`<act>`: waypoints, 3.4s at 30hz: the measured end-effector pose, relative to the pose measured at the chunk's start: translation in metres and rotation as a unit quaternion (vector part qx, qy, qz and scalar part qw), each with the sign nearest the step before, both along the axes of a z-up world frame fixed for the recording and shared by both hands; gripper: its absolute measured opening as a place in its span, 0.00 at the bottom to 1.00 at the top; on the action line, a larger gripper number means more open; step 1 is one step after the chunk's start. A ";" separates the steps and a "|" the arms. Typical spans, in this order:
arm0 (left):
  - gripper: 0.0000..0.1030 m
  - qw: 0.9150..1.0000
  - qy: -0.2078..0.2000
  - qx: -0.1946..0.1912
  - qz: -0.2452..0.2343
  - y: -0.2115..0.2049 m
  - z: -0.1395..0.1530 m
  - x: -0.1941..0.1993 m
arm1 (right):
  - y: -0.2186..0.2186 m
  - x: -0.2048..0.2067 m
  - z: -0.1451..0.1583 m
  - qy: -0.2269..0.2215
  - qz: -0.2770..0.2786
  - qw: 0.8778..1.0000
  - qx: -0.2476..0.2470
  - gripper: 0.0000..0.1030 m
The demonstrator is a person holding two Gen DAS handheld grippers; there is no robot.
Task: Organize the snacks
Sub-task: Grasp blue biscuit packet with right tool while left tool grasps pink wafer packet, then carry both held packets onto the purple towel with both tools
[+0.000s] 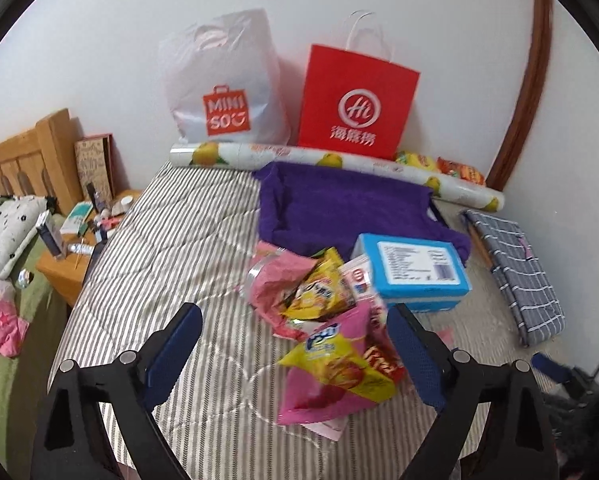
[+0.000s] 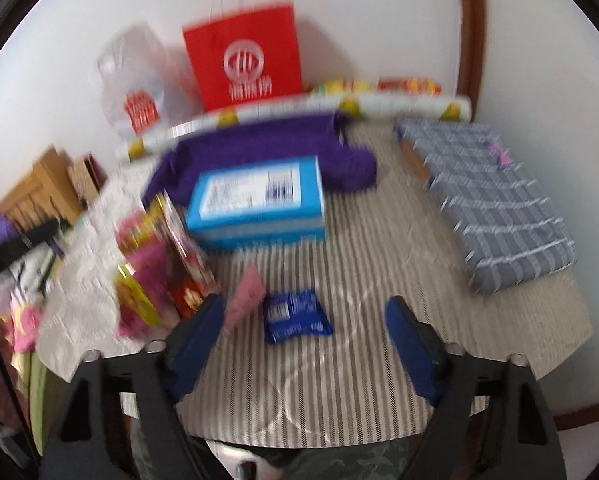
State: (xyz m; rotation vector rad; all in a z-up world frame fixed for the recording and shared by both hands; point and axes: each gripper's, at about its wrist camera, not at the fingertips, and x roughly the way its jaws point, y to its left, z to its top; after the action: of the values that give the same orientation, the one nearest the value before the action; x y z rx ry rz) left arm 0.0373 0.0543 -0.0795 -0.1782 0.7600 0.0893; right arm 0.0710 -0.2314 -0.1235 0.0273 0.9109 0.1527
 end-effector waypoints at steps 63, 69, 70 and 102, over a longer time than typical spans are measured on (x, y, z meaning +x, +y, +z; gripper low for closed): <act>0.29 0.990 0.076 -0.051 -0.103 0.051 -0.098 0.118 | -0.004 0.068 -0.067 0.030 -0.023 0.999 -0.028 0.50; 0.27 0.987 0.071 -0.079 -0.119 0.065 -0.088 0.110 | 0.010 0.057 -0.042 0.017 -0.050 0.999 -0.011 0.50; 0.27 0.987 0.069 -0.080 -0.122 0.067 -0.085 0.108 | 0.013 0.054 -0.038 0.014 -0.052 0.999 -0.009 0.50; 0.27 0.989 0.002 -0.044 -0.139 0.007 0.015 0.042 | 0.017 -0.005 0.057 -0.091 -0.046 0.995 0.009 0.50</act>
State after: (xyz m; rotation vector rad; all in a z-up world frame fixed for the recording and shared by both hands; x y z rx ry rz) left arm 0.0792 0.0609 -0.0644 -0.1547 0.7858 -0.2094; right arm 0.0660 -0.2140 -0.0665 0.0712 0.7242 0.0754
